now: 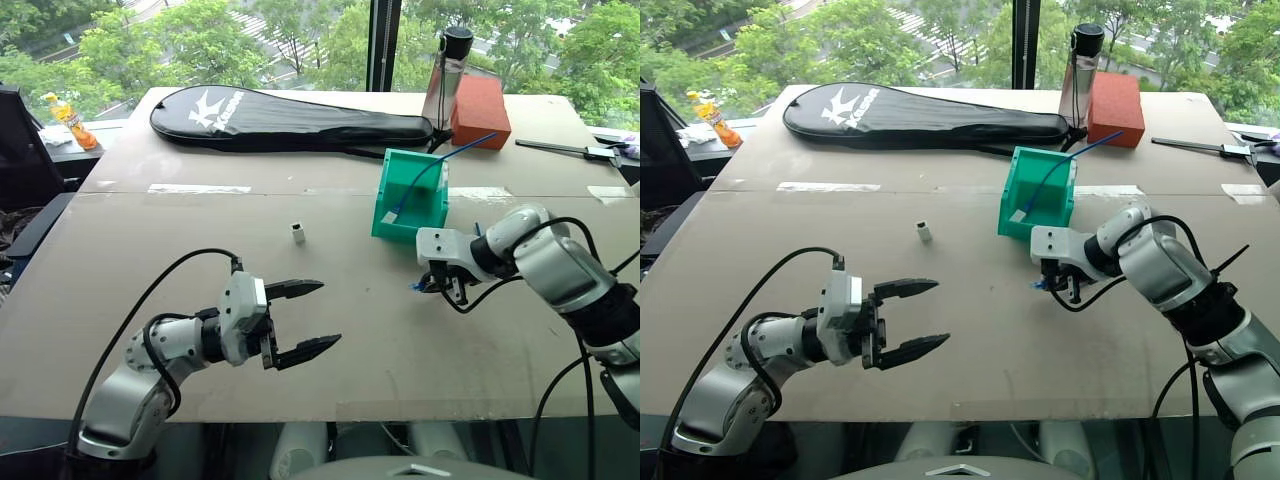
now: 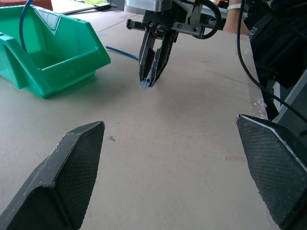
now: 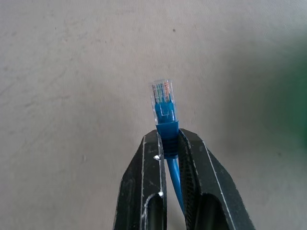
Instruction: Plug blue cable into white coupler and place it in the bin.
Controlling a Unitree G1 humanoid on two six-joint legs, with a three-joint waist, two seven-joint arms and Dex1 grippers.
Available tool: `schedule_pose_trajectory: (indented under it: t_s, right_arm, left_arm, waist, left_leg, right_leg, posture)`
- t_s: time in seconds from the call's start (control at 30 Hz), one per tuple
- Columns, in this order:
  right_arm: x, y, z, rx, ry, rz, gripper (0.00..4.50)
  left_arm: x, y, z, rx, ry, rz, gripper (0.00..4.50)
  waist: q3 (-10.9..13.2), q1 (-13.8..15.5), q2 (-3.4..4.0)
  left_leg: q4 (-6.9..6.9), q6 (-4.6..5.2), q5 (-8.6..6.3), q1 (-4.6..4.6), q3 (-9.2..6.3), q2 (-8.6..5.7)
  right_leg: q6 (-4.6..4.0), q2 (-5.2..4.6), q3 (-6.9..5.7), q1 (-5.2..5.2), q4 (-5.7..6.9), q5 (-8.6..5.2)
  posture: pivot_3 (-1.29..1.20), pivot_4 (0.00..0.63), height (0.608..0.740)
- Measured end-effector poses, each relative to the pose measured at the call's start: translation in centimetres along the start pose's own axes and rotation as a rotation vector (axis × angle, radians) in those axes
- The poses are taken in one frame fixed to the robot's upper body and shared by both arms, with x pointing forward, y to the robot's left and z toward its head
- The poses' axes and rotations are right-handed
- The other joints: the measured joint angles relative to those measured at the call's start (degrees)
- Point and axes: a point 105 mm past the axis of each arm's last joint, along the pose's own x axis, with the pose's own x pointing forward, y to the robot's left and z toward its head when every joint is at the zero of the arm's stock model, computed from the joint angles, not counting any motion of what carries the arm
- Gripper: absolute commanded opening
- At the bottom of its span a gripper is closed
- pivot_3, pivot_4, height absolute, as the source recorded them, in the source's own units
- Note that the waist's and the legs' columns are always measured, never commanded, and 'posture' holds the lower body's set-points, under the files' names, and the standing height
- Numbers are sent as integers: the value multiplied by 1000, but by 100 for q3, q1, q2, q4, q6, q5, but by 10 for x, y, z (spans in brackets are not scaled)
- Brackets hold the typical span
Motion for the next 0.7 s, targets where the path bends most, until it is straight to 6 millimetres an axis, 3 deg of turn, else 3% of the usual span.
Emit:
schedule_pose_trajectory:
  t_s: [0.13, 0.17, 0.3, 0.43, 0.53, 0.7]
  right_arm:
    - [10, -9, 7, 16, 16, -18, 38]
    - [13, -10, 4, 12, 32, -20, 766]
    - [15, -15, 3, -47, 52, -44, 2382]
    - [14, -17, 4, -40, 24, -57, 4402]
    - [9, -12, 2, -12, -25, -46, 4464]
    - [-33, -6, 15, -13, -234, -130, 4464]
  left_arm:
    - [-3, 1, -3, -2, 3, 7, 4500]
    - [-3, 1, -3, -4, 5, 8, 4500]
    - [-4, 3, -6, 0, 10, 13, 4500]
    - [-5, 7, -14, 1, 48, 31, 4500]
    - [-2, 12, -19, 3, 73, 52, 4500]
    - [8, 25, -14, 48, 87, 74, 4500]
  waist:
    - [0, 15, 0]
    - [0, 22, 0]
    - [-4, 14, -2]
    - [-4, 30, -3]
    - [-1, 51, 1]
    - [-1, 51, -2]
  left_leg:
    - [-2, 0, 0, 0, -3, 1]
    - [-2, 0, 0, -1, -2, 1]
    - [-1, 1, 0, 2, 1, 1]
    - [-2, 1, 0, 1, -2, 2]
    - [-2, 1, -1, -5, -1, 2]
    - [-3, 2, -1, -9, -4, 2]
  right_leg:
    - [0, 4, -4, -1, 2, 0]
    - [0, 4, -4, -1, 2, 0]
    - [0, 7, 0, 0, 2, 0]
    - [0, 11, -2, 0, 3, 0]
    - [0, 10, -2, -2, 1, 0]
    - [2, 10, -3, -4, 0, 1]
  posture:
    - [0, 150, 740]
    - [0, 150, 740]
    - [0, 150, 740]
    - [0, 150, 740]
    - [0, 150, 740]
    - [0, 150, 740]
